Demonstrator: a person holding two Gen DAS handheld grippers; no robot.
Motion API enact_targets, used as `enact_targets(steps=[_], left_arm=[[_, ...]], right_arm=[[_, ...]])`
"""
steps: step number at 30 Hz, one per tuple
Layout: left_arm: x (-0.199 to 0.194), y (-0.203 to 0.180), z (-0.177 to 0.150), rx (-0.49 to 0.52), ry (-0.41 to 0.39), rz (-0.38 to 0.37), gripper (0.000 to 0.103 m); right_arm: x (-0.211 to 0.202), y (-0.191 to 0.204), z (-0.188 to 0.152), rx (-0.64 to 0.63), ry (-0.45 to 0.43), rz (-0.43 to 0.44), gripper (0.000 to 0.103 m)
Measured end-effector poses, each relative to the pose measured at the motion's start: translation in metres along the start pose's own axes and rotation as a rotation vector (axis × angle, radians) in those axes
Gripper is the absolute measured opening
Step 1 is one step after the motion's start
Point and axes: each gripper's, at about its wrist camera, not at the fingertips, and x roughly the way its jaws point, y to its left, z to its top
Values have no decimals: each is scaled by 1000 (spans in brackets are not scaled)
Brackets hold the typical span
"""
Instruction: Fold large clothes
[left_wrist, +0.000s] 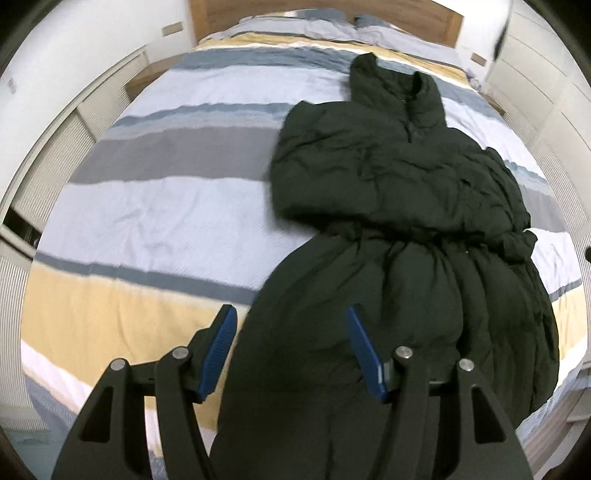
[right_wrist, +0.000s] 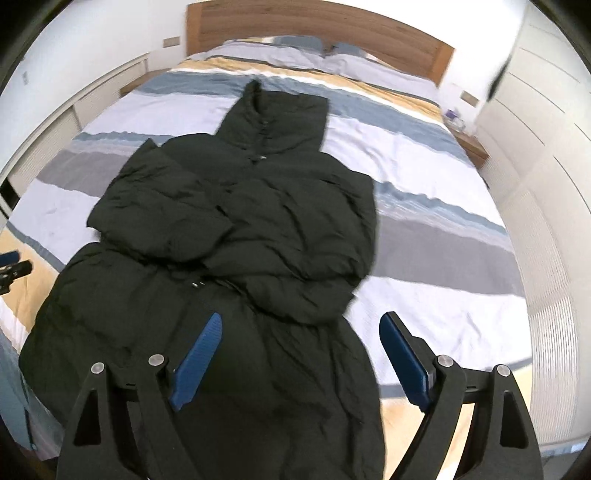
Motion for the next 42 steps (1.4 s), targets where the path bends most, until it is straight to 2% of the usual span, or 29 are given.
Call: enact_targets(steps=[4, 6, 8, 14, 21, 29, 35, 42], left_arm=[[-12, 21, -4, -37, -4, 28, 61], [-19, 30, -4, -44, -11, 50, 68], [-23, 38, -4, -50, -11, 61, 70], [-23, 49, -10, -61, 20, 61, 71], [-13, 58, -32, -88, 84, 69, 73], [-5, 73, -54, -118, 104, 99, 73], [8, 78, -73, -172, 128, 70, 73], [35, 72, -99, -191, 199, 32, 73]], right_arm=[[-10, -27, -15, 55, 7, -31, 88], [-14, -40, -22, 86, 12, -43, 90], [-20, -54, -30, 116, 10, -61, 94], [-29, -87, -54, 192, 17, -87, 96], [-21, -118, -100, 292, 92, -99, 97], [-11, -132, -143, 347, 152, -94, 97], [5, -130, -164, 368, 205, -66, 98], [26, -122, -178, 348, 274, -50, 98]])
